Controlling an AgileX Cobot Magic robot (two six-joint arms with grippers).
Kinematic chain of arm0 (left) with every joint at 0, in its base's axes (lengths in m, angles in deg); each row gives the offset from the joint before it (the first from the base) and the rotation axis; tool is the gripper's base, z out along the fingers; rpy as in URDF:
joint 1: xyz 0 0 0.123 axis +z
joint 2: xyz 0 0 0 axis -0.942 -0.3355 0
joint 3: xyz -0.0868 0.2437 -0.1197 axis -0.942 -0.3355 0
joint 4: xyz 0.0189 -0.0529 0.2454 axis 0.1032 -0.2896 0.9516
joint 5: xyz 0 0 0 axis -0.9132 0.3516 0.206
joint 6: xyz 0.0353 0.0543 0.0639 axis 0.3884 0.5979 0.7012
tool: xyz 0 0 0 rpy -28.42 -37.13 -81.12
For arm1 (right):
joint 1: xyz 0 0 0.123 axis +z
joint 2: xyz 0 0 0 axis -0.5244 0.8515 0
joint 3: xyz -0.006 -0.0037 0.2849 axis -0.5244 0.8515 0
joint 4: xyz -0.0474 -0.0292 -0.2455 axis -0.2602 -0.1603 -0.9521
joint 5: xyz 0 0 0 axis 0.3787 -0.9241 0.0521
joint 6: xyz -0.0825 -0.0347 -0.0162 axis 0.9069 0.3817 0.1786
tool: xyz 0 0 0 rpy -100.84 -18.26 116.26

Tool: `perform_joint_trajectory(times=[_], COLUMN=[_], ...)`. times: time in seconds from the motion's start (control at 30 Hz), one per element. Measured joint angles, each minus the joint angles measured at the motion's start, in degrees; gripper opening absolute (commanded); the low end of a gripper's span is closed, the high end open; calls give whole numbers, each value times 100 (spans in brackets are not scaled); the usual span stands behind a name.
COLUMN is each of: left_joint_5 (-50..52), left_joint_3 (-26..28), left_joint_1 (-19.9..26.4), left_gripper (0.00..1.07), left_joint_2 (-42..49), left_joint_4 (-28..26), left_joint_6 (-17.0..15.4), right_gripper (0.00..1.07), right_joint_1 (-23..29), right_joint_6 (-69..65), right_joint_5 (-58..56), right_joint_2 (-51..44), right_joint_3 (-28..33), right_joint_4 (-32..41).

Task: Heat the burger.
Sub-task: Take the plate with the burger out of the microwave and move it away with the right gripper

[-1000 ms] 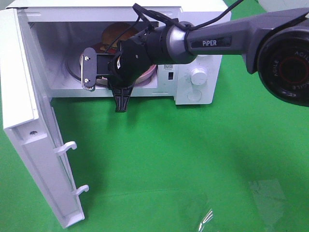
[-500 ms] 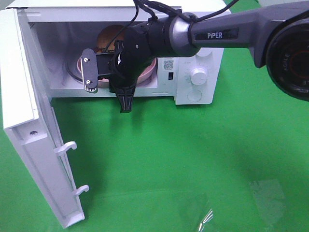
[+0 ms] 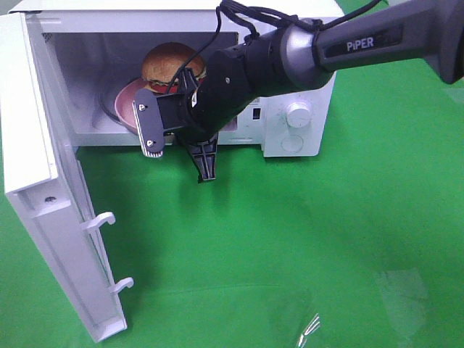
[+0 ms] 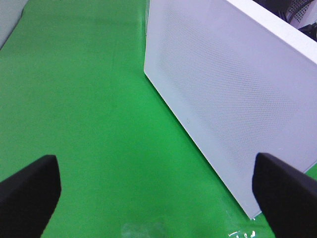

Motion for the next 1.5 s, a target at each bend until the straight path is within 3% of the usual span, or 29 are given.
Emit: perform_joint_trajectory(times=[0.2,0.33,0.83,1.23,1.5], left_joint_5=[0,0,0,0,0], left_joint_3=[0,0,0,0,0], left_joint_1=[0,0,0,0,0], left_gripper=[97,97,97,97,97], left_joint_2=[0,0,0,0,0], left_joint_4=[0,0,0,0,0], left_joint_6=[0,0,0,0,0], right_gripper=[0,0,0,0,0], right_joint_1=[6,11,23,23,17], right_joint_6=[596,819,2183,2275,2235], right_joint_5=[401,498,630,539,699], right_joint_2=[-453,-630,-1702,-2389,-3220], right_joint_3=[837,1071,2298,2979,3982], right_joint_4=[17,183,1518,1702,1684])
